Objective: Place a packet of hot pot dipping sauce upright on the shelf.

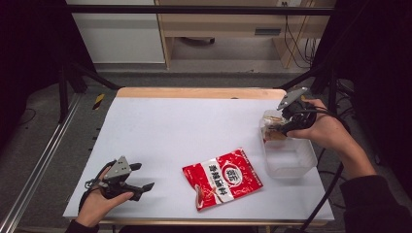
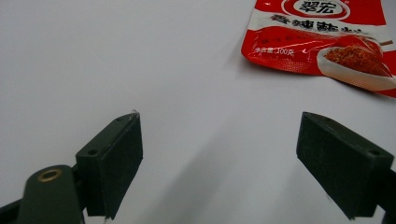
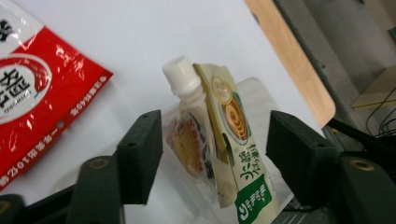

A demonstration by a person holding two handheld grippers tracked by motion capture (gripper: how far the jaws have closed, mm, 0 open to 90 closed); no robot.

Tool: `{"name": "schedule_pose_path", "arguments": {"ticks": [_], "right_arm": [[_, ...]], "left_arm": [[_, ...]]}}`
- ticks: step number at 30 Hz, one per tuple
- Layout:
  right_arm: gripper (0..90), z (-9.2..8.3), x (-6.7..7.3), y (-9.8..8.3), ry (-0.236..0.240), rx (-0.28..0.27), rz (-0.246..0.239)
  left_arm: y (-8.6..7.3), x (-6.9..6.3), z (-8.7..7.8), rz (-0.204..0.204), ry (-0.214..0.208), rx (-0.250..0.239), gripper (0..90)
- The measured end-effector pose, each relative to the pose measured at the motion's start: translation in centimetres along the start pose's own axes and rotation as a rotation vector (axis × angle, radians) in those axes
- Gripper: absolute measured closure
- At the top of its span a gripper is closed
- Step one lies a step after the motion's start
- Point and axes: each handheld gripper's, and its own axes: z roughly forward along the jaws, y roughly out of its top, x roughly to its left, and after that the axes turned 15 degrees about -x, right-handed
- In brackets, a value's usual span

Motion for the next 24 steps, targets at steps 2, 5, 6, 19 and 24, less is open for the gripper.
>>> {"name": "schedule_pose_path", "arguments": {"ticks": [2,5,6,19,24], "right_arm": [[31.6,-0.2,0.1,0.2,-0.006,-0.008,0.002],[25.5,-0.7,0.9,1.0,-0.018,-0.051,0.008],[25.5,-0.7,0.9,1.0,-0.018,-0.051,0.008],[14.3,-1.9,3.7,3.3,-0.017,-0.193,0.049],[15.9,-1.8,4.5,3.4,-0.03,-0.216,0.058]], "left_arm": [[0.0,0.0,0.0,0.001,0.003,0.0,14.6],[0.0,-0.1,0.1,0.005,0.002,0.007,14.5],[0.0,-0.1,0.1,0.005,0.002,0.007,14.5],[-0.1,-0.3,0.3,0.011,0.003,0.011,14.2],[-0.2,-0.3,0.4,0.012,0.003,0.012,14.0]]}}
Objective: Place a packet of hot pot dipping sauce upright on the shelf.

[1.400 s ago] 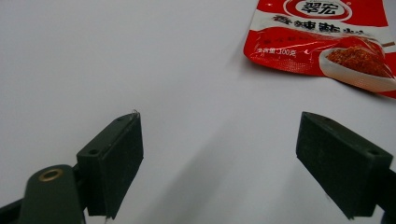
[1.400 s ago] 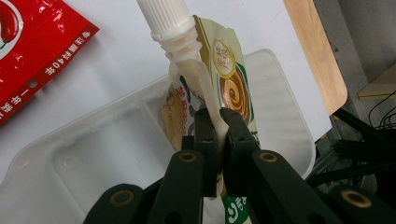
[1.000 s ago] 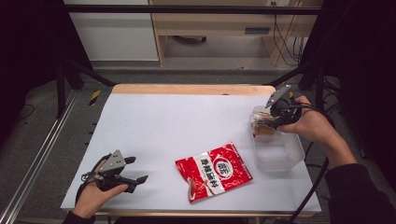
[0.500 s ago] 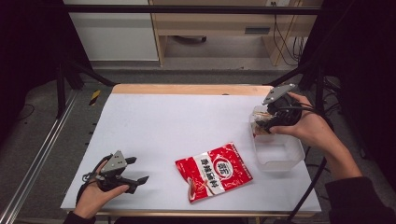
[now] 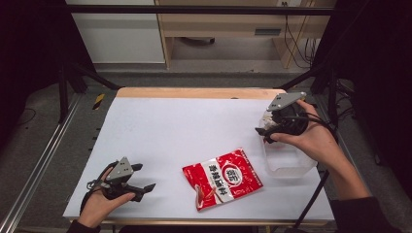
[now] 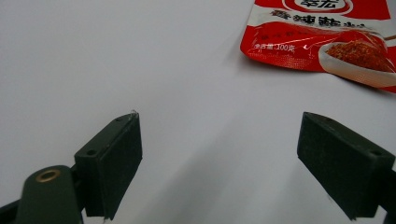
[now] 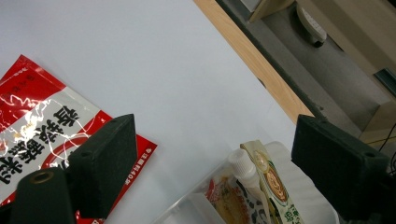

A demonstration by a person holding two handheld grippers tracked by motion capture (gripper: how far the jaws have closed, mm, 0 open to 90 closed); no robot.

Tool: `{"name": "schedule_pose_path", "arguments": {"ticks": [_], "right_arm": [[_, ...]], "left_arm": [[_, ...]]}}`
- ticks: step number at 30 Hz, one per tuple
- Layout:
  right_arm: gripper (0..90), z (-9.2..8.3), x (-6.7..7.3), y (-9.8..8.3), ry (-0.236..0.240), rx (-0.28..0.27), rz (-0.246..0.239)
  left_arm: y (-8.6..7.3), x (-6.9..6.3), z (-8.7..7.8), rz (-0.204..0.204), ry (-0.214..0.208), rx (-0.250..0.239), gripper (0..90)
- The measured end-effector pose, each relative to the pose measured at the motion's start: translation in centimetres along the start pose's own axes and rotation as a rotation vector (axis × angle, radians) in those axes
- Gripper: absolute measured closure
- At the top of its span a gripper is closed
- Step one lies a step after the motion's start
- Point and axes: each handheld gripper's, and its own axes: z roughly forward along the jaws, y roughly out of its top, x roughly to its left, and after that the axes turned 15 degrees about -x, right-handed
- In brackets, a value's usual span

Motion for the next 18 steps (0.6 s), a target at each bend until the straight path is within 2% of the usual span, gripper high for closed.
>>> {"name": "schedule_pose_path", "arguments": {"ticks": [9,12,18], "right_arm": [[18.0,0.2,1.5,-0.5,-0.004,-0.037,0.054],[18.6,0.2,2.3,-0.7,-0.014,-0.047,0.069],[19.1,0.4,4.3,-1.1,0.001,-0.059,0.081]], "left_arm": [[0.1,-0.1,0.2,0.009,0.01,-0.005,13.5],[0.1,-0.1,0.2,0.012,0.015,-0.008,13.0],[0.1,-0.3,0.2,0.021,0.014,-0.005,12.3]]}}
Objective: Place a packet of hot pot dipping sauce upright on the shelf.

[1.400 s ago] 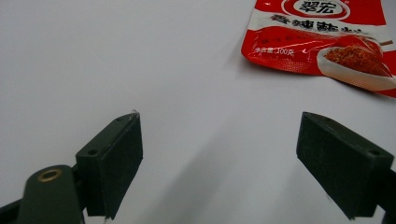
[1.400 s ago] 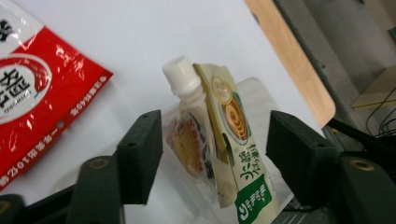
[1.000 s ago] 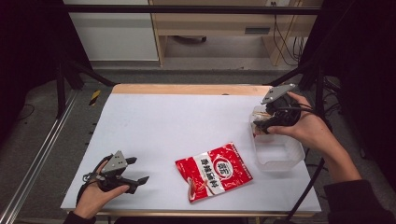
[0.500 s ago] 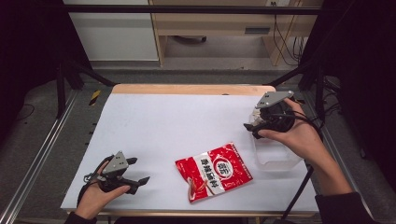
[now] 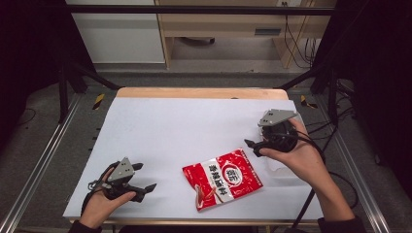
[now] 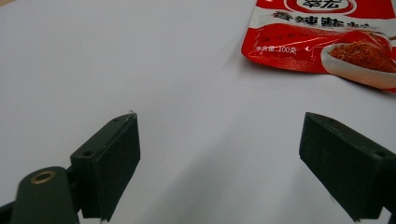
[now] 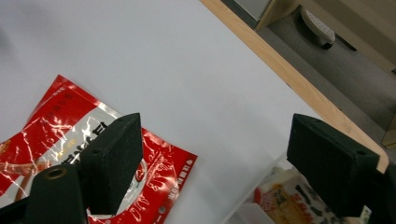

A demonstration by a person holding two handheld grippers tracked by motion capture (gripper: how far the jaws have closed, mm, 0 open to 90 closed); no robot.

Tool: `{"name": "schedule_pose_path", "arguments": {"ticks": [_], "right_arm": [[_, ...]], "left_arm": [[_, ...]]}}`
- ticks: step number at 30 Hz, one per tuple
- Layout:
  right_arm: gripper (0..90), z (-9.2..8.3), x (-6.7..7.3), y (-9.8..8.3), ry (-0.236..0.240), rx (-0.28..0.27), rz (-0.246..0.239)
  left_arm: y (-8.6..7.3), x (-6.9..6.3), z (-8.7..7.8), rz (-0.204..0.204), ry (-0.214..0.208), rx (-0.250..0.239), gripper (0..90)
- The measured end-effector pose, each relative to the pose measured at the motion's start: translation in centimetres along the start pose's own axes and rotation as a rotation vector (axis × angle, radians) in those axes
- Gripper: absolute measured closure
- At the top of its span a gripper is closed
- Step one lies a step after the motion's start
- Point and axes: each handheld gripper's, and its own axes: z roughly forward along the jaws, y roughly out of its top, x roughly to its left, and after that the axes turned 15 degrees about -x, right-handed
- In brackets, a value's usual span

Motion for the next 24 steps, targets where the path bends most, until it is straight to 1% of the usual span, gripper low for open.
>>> {"name": "schedule_pose_path", "arguments": {"ticks": [4,7,11,17,20,24], "right_arm": [[19.2,0.3,1.2,-0.8,0.007,-0.015,0.02],[19.2,0.6,2.3,-1.8,0.01,-0.017,0.032],[19.2,0.9,3.3,-2.8,0.015,-0.017,0.045],[19.6,1.2,4.9,-4.0,0.007,-0.014,0.049],[19.7,1.2,5.6,-4.5,0.003,-0.018,0.058],[19.1,1.2,6.4,-5.3,-0.004,-0.021,0.071]], "left_arm": [[0.1,-0.1,0.2,0.002,0.0,-0.005,11.4],[0.1,-0.2,0.4,0.007,0.002,0.0,9.5],[0.2,-0.3,0.5,0.01,0.007,-0.002,8.2],[0.3,-0.4,0.4,0.012,0.017,-0.015,8.0],[0.4,-0.4,0.5,0.011,0.023,-0.017,8.0],[0.6,-0.6,0.5,0.019,0.024,-0.023,8.1]]}}
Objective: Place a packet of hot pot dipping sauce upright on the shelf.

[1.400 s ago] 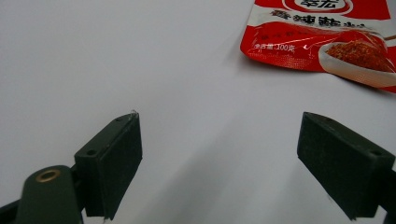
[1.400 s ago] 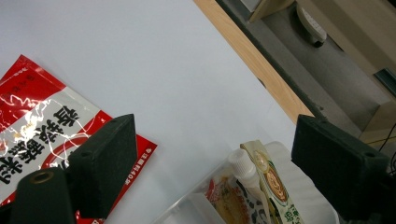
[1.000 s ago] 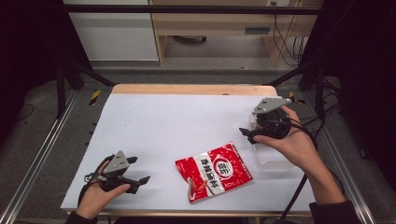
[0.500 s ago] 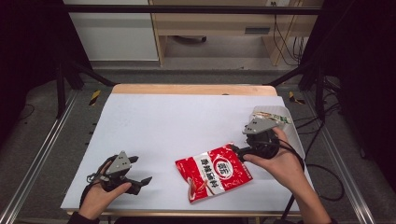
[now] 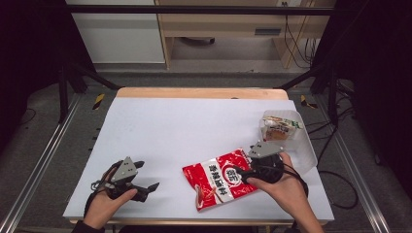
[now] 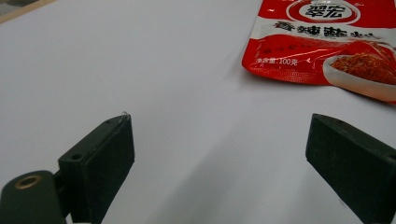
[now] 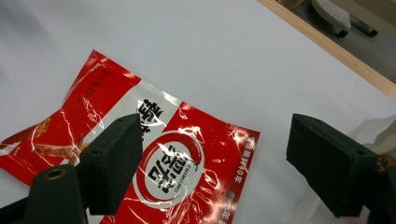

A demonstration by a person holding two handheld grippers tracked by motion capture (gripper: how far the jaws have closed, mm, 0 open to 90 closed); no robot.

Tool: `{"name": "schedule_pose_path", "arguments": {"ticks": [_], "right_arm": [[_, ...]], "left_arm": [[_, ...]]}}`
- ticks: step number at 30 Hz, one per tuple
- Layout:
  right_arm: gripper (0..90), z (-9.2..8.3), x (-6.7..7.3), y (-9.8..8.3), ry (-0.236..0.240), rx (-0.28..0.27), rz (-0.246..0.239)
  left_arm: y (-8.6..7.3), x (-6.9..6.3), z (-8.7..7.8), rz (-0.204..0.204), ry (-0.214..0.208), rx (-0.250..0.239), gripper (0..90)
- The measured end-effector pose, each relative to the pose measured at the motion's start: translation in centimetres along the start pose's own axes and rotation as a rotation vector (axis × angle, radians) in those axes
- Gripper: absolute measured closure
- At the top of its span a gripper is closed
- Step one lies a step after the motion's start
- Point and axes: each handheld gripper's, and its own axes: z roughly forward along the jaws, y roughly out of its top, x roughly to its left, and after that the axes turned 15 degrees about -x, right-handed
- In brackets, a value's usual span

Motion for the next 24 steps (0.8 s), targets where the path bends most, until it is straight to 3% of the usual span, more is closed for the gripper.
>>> {"name": "schedule_pose_path", "arguments": {"ticks": [10,16,20,24], "right_arm": [[17.5,-0.8,1.3,-2.8,-0.022,-0.022,0.096],[17.2,-1.0,1.5,-4.3,-0.046,-0.023,0.147],[17.4,-1.2,1.7,-5.2,-0.056,-0.03,0.182],[16.7,-1.1,2.1,-6.3,-0.059,0.0,0.187]], "left_arm": [[1.1,-0.9,1.3,0.044,-0.002,-0.013,10.4],[2.9,-1.4,3.6,0.097,-0.02,0.006,11.2],[3.8,-1.6,5.6,0.102,-0.036,0.0,11.2],[3.4,-2.4,6.9,0.094,-0.057,-0.011,11.7]]}}
